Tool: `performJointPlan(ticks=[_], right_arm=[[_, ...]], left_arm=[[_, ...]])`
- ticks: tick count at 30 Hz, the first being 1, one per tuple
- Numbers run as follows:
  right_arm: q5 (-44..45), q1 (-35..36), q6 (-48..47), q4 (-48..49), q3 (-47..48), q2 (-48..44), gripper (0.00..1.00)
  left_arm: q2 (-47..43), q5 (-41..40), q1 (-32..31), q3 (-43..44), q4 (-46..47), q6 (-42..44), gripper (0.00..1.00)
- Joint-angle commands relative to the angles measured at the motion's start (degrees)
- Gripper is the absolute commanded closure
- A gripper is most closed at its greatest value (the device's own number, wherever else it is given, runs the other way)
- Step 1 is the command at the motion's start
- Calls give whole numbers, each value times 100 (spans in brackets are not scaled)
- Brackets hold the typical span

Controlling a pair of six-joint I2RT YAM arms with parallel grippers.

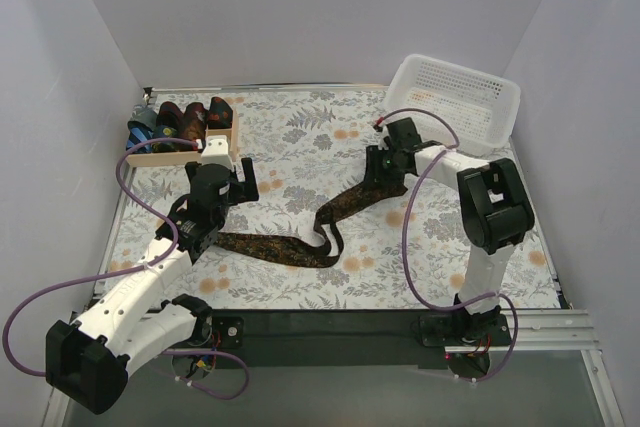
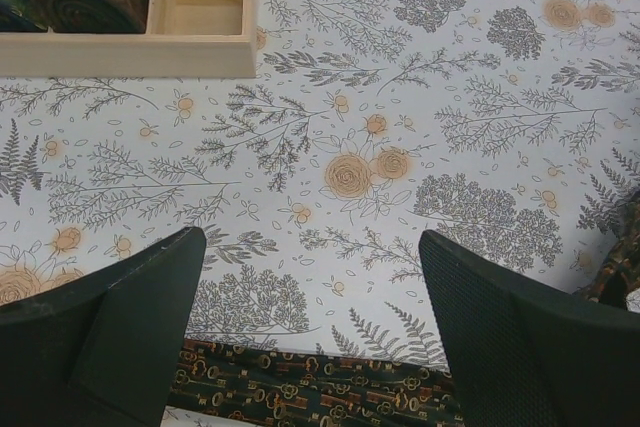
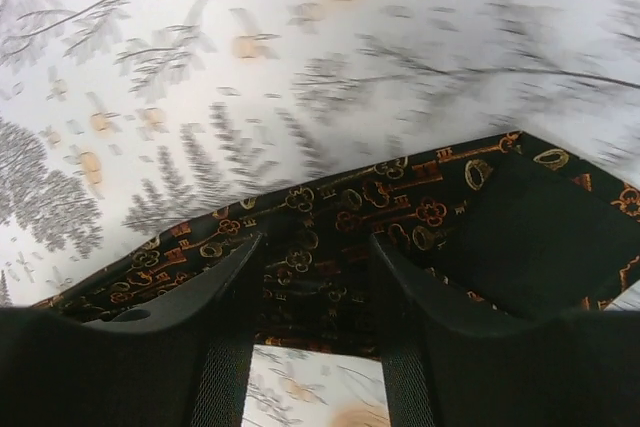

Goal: Roll the ties
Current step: Flatten the tie

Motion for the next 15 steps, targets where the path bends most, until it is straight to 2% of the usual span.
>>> performJointPlan(ticks=[1,8,15], right_arm=[[112,-634,274,-155,-473,-172,54],[322,-1916,441,-164,-940,-593,53],[823,-2147,372,-164,-1054,-1286,52]], left_arm=[[-26,21,51,-83,121,55,19],[114,100,77,-92,112,29,19],[404,214,112,-83,77,-6,19]])
